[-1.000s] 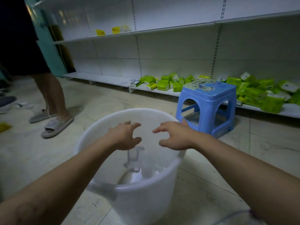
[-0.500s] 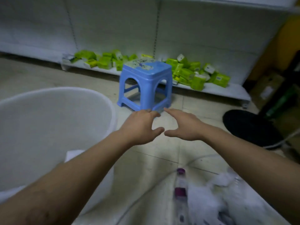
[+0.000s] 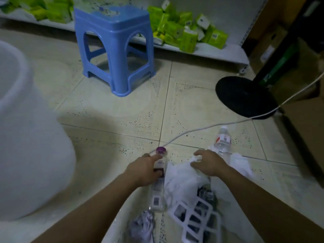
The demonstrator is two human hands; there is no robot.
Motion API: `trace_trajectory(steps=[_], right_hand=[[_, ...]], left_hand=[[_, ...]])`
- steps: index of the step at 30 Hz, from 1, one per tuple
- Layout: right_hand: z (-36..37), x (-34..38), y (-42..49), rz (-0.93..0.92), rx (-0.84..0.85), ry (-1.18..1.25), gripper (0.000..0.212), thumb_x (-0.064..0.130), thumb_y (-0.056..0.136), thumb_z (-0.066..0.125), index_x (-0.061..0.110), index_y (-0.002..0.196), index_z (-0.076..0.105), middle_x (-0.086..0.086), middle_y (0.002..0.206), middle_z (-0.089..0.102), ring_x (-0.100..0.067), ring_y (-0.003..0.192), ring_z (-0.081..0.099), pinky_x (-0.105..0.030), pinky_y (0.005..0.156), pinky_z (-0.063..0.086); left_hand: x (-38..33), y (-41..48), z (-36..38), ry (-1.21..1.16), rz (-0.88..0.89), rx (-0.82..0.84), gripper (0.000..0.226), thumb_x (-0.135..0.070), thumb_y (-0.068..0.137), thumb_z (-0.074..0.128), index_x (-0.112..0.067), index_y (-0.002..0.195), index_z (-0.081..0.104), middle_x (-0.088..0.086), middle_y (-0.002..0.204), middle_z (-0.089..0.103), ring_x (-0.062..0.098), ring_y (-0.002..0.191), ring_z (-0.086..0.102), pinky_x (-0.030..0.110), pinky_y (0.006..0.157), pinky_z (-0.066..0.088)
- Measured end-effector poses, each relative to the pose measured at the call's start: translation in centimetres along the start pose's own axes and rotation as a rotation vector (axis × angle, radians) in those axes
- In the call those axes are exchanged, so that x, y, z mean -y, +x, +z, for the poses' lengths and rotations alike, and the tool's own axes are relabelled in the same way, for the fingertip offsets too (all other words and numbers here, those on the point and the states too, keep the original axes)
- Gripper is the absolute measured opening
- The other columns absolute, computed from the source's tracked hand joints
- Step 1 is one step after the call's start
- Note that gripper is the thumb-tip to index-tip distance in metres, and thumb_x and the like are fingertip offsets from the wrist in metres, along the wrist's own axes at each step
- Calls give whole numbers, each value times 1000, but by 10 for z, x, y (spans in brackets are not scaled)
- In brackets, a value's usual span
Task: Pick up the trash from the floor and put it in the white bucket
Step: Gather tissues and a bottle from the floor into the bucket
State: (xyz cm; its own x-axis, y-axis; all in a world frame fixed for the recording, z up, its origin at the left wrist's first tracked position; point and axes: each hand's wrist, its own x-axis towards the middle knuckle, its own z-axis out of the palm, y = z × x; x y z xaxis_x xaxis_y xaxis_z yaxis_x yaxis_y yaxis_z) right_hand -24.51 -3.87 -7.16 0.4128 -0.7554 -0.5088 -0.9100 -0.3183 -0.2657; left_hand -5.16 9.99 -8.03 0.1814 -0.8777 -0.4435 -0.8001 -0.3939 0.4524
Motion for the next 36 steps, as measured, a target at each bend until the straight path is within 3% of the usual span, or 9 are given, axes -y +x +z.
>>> trace_trajectory(steps=[4, 7, 11, 15, 17, 20, 24, 29, 36], right_hand=[[15, 4, -1, -61, 62, 23, 89, 71, 66, 65, 31, 142, 39, -7, 146, 45, -25, 127, 50, -38, 103, 43], [28, 20, -11, -178, 159, -282, 107, 77, 60, 64, 34, 148, 22, -7, 152, 32, -29, 138, 33, -46, 112, 29], [57, 26, -13, -274, 5, -474, 60, 54, 79, 60, 26, 131, 49, -4, 133, 51, -26, 123, 44, -41, 103, 33], [49, 23, -10, -236, -37, -62, 15, 32, 80, 59, 24, 82, 71, 1, 85, 69, -21, 82, 63, -30, 77, 49], [39, 22, -12, -204, 30, 94, 18, 24, 81, 56, 24, 65, 64, 2, 68, 63, -20, 71, 61, -26, 63, 43], [26, 23, -16, -190, 16, 192, 20, 17, 85, 53, 21, 66, 59, 0, 70, 61, -17, 70, 55, -26, 57, 37], [3, 30, -20, -201, 43, 114, 25, 19, 85, 57, 23, 61, 61, 1, 67, 62, -14, 67, 57, -27, 60, 43], [-40, 57, -33, -208, 63, -4, 28, 11, 84, 51, 18, 90, 77, -4, 98, 75, -22, 89, 67, -30, 77, 53], [-113, 113, -64, -283, 29, 273, 18, 14, 86, 55, 6, 89, 71, -10, 80, 63, -16, 62, 55, -22, 46, 44]], left_hand=[[-1, 8, 25, -16, -55, 52, 67, -34, 89, 51, -36, 149, 21, 13, 137, 46, 31, 118, 54, 44, 98, 47], [-4, 11, 36, -28, -102, 89, 79, -47, 82, 57, -38, 149, 16, 13, 136, 43, 32, 117, 55, 47, 99, 47], [-5, 9, 49, -62, -135, 132, 101, -57, 74, 65, -39, 150, 0, 14, 139, 38, 35, 118, 54, 46, 98, 47], [-2, 4, 55, -206, -149, 83, 110, -49, 72, 72, -39, 150, -4, 14, 134, 43, 32, 114, 56, 44, 97, 49], [0, 3, 50, -260, -141, 57, 107, -47, 71, 71, -42, 149, -3, 12, 134, 44, 31, 110, 58, 44, 94, 51], [2, -2, 29, -316, -106, -16, 100, -39, 71, 70, -45, 148, 7, 9, 135, 46, 25, 96, 58, 38, 84, 54], [6, -12, -12, -292, -66, -126, 89, -33, 75, 69, -42, 148, 18, 9, 137, 43, 28, 111, 55, 40, 96, 49], [3, -26, -58, -246, 21, -247, 86, -34, 76, 68, -39, 148, 22, 8, 141, 41, 28, 120, 52, 39, 101, 45], [-12, -55, -136, -203, 125, -410, 85, -40, 71, 65, -43, 145, 24, 2, 138, 45, 21, 121, 52, 43, 101, 46]])
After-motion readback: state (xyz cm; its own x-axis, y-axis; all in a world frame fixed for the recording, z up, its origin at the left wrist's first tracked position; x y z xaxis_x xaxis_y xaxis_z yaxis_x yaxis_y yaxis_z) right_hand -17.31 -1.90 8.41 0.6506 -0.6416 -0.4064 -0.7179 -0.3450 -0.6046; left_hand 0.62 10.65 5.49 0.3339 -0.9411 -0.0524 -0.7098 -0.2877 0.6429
